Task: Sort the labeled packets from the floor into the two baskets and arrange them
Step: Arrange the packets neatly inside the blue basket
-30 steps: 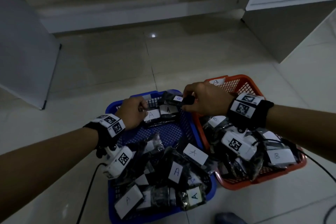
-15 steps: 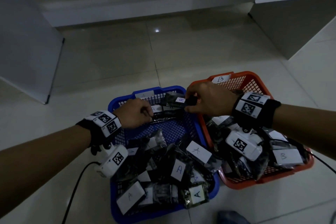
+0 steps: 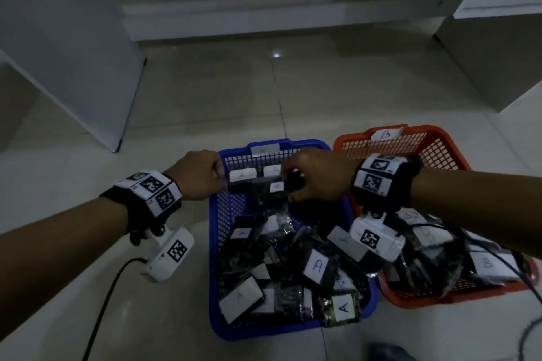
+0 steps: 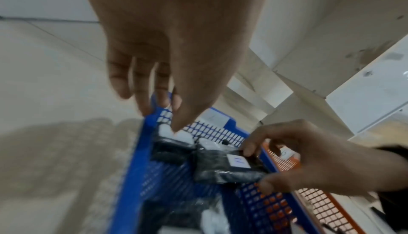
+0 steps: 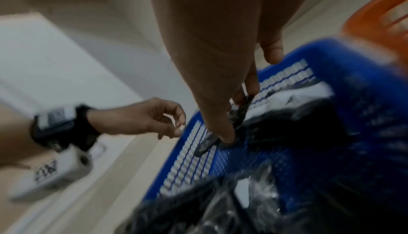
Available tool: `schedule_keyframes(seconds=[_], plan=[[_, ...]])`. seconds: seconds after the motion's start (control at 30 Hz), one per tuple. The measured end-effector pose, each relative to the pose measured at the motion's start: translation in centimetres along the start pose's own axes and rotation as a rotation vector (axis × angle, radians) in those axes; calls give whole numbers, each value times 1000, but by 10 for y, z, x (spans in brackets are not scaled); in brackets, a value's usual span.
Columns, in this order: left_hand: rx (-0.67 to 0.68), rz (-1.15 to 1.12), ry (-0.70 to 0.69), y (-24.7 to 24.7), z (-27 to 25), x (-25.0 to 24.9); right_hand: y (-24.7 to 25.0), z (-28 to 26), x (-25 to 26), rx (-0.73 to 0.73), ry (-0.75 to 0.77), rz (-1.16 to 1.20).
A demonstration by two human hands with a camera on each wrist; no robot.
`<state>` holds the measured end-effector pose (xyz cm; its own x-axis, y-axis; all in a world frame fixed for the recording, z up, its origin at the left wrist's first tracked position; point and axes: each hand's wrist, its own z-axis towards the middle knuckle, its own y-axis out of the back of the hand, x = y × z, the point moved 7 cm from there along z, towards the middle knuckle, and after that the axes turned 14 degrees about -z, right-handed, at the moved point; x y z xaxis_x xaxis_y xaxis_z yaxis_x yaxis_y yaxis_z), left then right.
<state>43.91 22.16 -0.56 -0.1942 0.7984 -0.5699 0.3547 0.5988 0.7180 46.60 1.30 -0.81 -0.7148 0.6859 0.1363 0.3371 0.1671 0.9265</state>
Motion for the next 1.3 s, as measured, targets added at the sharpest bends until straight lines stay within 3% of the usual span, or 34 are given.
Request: schedule_keyframes(seconds=[0.1,0.2,0.47,0.63,0.73,0.87,0.97,1.1,1.3], plan=[[108,-3,91,-12,-19,25,-13,28,33,64,100,-167],[143,-98,71,-23,-35,33,-21,47,52,49,145,-246],[191,-56,23,-30,-37,36,-34,62,64,84,103,-289],[197,-8,10,-33,-36,40,-36,63,66,140,183,-283],[136,83,-34,-34,-38,39,-25,56,61,121,227,-208],[-1,226,-194,-27,-48,22,4,38,33,79,128,-108],[71,251,-282,-33,-57,6,5,24,7,193,31,26],[277,340,-143,-58,-65,6,-14,5,-6,376,-43,161],[272,433,-88,-72,-66,3,-41,-6,2,458,-23,110]])
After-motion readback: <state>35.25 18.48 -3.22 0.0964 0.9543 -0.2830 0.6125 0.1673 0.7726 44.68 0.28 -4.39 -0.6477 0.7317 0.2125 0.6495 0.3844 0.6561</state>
